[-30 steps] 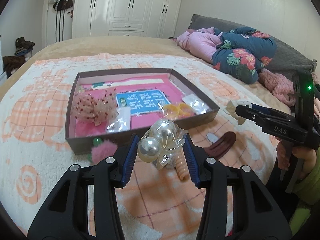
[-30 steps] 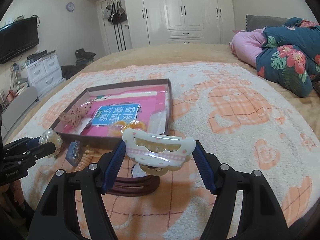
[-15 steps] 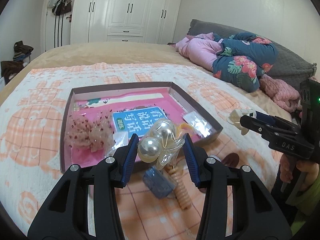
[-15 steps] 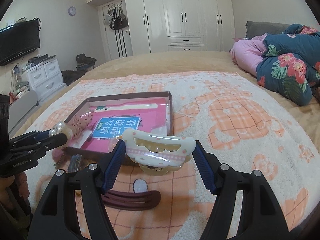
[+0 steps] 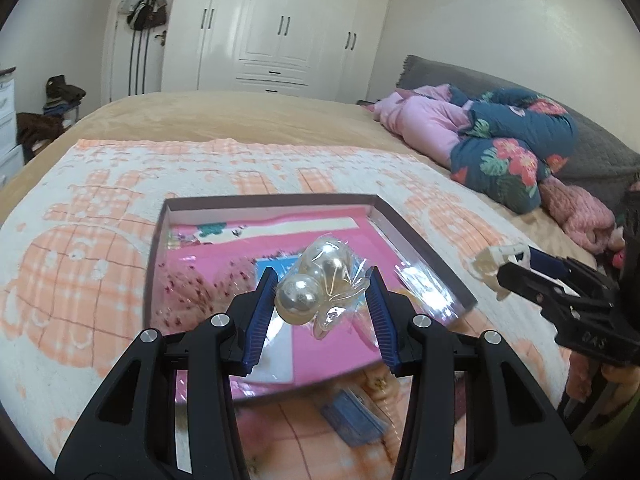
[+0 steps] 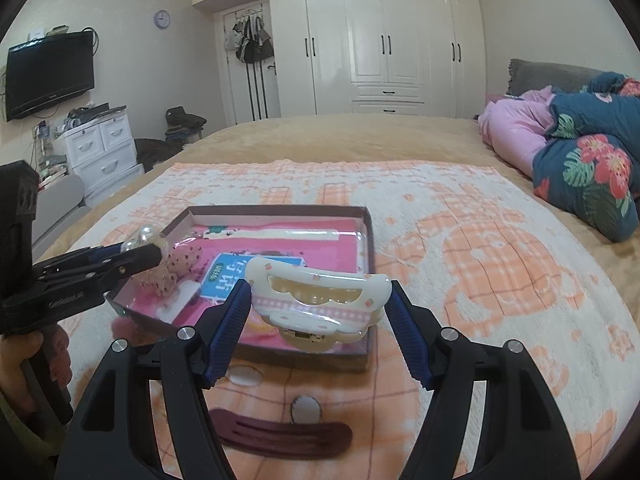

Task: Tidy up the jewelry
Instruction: 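Carry the pearl clip into the tray with left while right carries the white claw clip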

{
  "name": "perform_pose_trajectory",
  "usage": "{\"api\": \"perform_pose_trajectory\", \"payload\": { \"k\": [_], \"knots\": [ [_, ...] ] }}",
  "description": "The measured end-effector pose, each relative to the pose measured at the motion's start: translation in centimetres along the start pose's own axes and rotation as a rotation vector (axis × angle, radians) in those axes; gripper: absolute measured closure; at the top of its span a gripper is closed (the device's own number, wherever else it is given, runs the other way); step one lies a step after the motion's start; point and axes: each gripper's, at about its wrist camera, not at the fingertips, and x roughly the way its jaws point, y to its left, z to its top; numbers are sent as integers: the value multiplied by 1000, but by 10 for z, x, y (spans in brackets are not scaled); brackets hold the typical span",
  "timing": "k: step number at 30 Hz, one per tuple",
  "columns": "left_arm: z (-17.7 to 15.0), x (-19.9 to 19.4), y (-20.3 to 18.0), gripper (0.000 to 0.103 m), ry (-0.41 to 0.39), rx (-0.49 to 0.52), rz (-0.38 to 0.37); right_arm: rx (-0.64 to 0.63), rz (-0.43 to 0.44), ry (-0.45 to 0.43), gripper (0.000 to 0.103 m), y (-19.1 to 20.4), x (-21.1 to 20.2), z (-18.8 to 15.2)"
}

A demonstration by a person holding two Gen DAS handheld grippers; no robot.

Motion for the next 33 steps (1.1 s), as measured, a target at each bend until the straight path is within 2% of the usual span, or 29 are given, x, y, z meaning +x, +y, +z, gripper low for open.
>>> {"api": "perform_pose_trajectory", "payload": {
  "k": [8, 19, 33],
  "knots": [
    [18, 15, 15, 66, 2, -31, 17, -34, 18, 2, 37, 12, 22, 14],
    [27, 50, 28, 66, 82, -70, 1, -72, 44, 65, 37, 26, 63, 16],
    [19, 72, 44, 66, 141, -110, 24, -116, 109, 196, 37, 55, 99, -16]
  ]
}}
